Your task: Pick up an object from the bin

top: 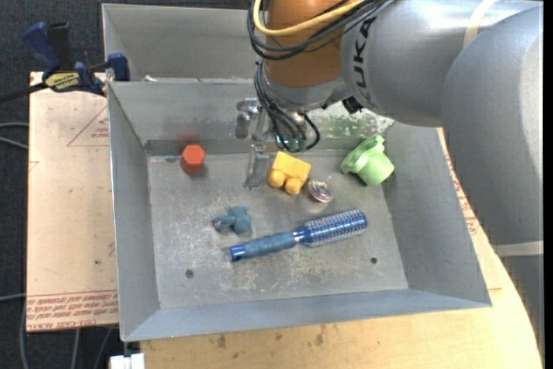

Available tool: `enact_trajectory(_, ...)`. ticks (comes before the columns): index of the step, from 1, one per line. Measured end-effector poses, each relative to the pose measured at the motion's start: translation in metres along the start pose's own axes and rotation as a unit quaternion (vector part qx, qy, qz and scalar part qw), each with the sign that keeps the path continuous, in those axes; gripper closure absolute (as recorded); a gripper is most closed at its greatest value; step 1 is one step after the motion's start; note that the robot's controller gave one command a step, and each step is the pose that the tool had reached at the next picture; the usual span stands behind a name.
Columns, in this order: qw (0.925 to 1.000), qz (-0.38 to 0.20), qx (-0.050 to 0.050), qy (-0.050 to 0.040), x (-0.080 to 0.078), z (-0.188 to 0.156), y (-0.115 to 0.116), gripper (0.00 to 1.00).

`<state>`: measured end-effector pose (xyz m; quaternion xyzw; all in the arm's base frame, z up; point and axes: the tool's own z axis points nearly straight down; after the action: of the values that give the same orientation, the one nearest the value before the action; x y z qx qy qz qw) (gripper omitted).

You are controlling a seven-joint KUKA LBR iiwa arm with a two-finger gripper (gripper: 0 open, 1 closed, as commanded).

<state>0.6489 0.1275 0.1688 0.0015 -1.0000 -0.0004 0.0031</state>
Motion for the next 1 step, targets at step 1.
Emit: enact_trajectory(1, 1.0000, 0.002, 0.000, -0.0040, -0.0018, -0.0055, -0.0008, 1.00)
